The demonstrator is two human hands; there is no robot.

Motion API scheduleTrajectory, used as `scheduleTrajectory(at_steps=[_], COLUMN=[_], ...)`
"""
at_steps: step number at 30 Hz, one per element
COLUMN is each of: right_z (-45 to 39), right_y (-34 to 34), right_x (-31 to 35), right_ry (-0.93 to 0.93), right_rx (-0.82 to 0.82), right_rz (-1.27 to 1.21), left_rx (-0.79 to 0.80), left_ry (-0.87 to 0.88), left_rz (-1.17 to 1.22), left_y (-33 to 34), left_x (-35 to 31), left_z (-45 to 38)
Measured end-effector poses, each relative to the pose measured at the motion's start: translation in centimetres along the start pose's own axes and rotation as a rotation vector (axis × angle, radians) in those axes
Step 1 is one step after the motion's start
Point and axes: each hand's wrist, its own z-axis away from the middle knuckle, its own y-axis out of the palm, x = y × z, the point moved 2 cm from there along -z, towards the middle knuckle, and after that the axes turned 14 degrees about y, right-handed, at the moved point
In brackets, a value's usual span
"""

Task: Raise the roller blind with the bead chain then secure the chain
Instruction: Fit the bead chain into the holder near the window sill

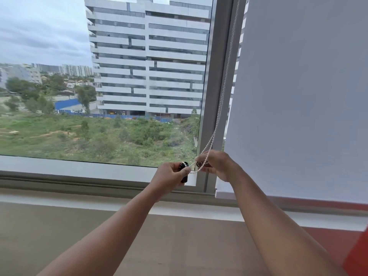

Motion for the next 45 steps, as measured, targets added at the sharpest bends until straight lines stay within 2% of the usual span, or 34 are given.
scheduleTrajectory(at_steps=[8,14,25,35,45], right_z=[1.7,2.2,2.6,3.2,2.5], right_y=[0.4,0.7,0.9,0.9,0.4], right_x=[1.1,1.3,1.5,2.2,3.1], right_ry=[0.041,-0.030,-0.146,-0.271,-0.385], right_rx=[0.119,0.199,0.231,0.154,0.166], right_rz=[-0.068,-0.130,0.116,0.350,0.516], left_rx=[0.016,0.031,0.051,0.071,0.067], left_ry=[0.014,0.029,0.022,0.053,0.030], left_rz=[-0.028,-0.039,-0.016,-0.036,0.109], left_y=[-0.1,0.2,0.4,0.5,-0.1], left_x=[0.5,0.2,-0.7,-0.6,0.0], left_z=[0.2,0.4,0.6,0.5,0.3])
